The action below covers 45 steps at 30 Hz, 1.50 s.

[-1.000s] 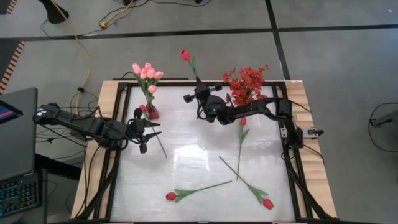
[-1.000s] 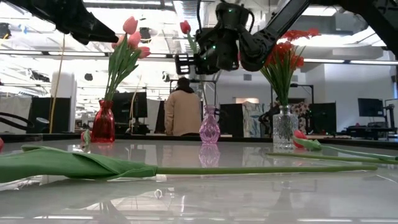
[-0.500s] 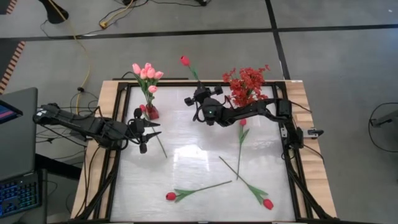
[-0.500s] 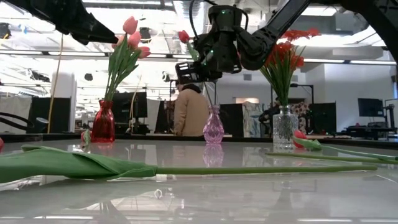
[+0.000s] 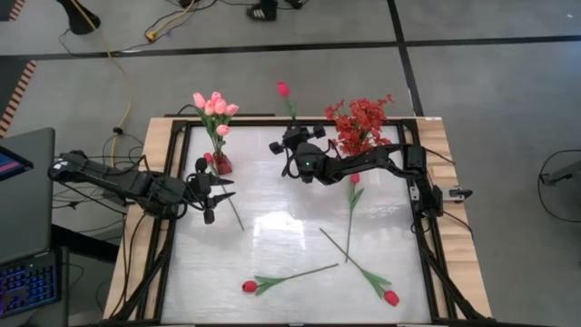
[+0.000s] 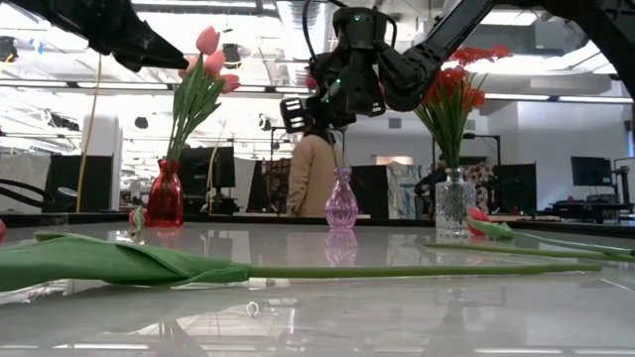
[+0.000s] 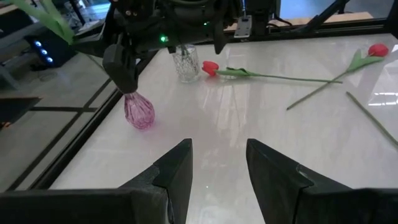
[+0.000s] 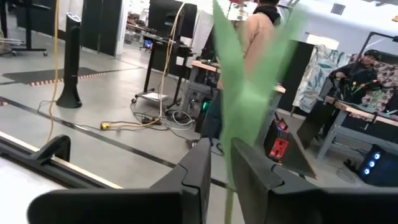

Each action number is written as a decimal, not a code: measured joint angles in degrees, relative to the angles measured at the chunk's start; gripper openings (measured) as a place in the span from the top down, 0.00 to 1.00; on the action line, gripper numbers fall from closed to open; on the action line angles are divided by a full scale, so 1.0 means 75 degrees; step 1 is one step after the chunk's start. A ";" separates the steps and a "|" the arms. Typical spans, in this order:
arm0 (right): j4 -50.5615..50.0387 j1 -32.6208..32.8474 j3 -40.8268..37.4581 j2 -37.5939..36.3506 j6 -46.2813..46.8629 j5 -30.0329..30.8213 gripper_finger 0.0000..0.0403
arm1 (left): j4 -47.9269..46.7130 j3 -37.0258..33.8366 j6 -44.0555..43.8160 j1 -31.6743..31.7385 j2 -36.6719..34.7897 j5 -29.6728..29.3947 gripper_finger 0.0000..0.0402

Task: Sort flowers into vase by color
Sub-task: Put the red tulip into the purple vase

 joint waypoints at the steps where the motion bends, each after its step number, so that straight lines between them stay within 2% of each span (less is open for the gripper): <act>1: 0.0000 0.0015 0.0000 0.0000 -0.0020 0.0000 0.77 | 0.0000 0.0000 0.0000 -0.0001 -0.0001 0.0000 0.65; 7: 0.0029 0.0161 0.0000 -0.0029 -0.0425 0.0009 0.71 | 0.0000 0.0000 0.0022 -0.0002 -0.0001 -0.0012 0.65; 16: 0.0573 0.0576 0.0014 -0.0049 -0.1870 0.0821 0.62 | 0.0003 0.0000 0.0047 0.0001 -0.0003 -0.0009 0.65; 25: 0.0476 0.1085 0.0765 -0.0082 -0.2987 0.1251 0.58 | 0.0006 0.0000 0.0033 0.0001 -0.0003 0.0017 0.65; 28: 0.0436 0.1291 0.1052 -0.0082 -0.3391 0.1613 0.58 | 0.0001 0.0000 0.0012 0.0001 -0.0003 0.0059 0.65; 37: 0.0338 0.2336 0.1566 -0.0085 -0.4682 0.3194 0.56 | -0.0052 0.0000 -0.0085 -0.0005 -0.0003 0.0276 0.65; 45: -0.0536 0.3320 0.1439 -0.0866 -0.4643 0.3255 0.56 | 0.0057 0.0000 -0.0259 -0.0005 -0.0003 0.0206 0.65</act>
